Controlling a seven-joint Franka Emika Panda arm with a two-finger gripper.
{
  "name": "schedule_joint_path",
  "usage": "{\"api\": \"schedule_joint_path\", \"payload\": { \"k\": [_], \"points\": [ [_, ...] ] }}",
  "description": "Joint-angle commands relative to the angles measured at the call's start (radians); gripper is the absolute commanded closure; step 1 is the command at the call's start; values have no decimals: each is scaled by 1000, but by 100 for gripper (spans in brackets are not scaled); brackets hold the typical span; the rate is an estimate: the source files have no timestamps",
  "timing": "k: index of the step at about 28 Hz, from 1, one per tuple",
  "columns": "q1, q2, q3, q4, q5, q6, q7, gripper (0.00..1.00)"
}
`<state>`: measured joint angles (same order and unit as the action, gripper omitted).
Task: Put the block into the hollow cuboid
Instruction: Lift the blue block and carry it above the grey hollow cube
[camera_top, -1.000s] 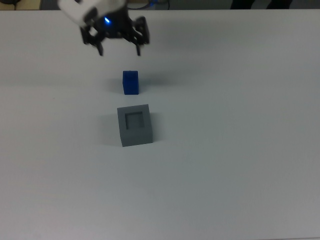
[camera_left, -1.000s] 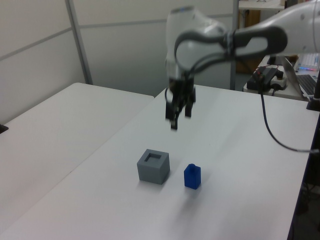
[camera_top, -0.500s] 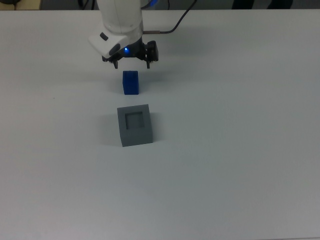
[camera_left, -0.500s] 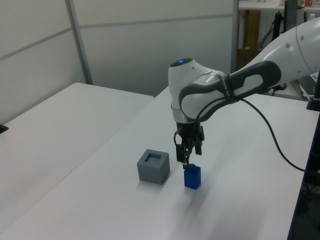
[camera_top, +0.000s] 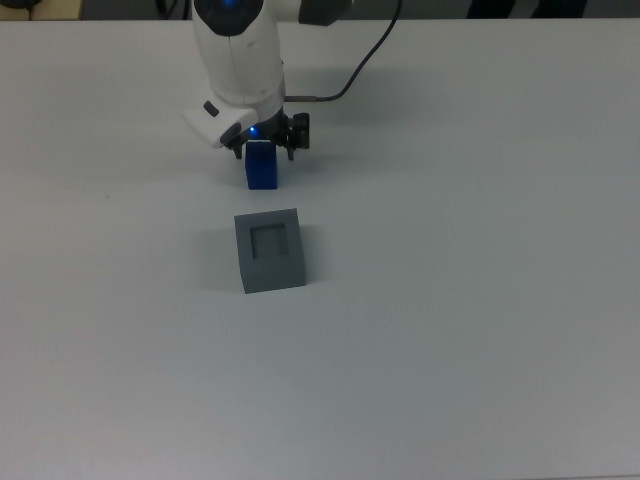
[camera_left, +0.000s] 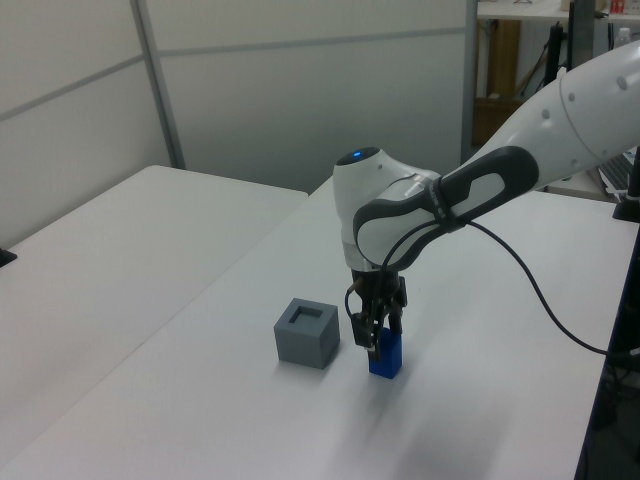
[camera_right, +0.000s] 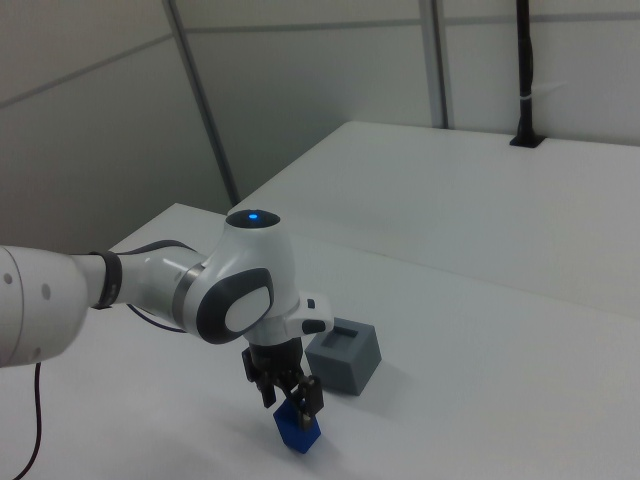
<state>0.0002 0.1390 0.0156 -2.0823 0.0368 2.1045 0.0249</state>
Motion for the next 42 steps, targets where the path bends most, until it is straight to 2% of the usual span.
{"api": "schedule_joint_path", "payload": {
  "k": [1,2,3,6,8,11,13,14,16,20,25,26,34,42],
  "points": [
    [-2,5,-2,-2,-18,25,23,31],
    [-2,10,-2,-1,-18,25,23,33],
    [-2,11,-2,4,-18,23,23,44],
    [-2,-1,-8,5,-18,8,13,60],
    [-2,-30,-11,20,-18,-35,3,64],
    [-6,-38,-14,80,-18,-141,-39,64],
    [-14,-26,-14,151,-18,-228,-74,64],
    [-19,-4,-14,236,-18,-312,-98,64],
    [-22,23,-14,315,-18,-377,-109,64],
    [-22,82,-13,459,-20,-434,-122,63],
    [-14,151,-14,563,-25,-434,-122,63],
    [-13,180,-13,603,-35,-432,-122,63],
    [-12,275,-2,692,-40,-409,-125,63],
    [-9,291,3,693,-46,-287,-122,63]
  ]
}}
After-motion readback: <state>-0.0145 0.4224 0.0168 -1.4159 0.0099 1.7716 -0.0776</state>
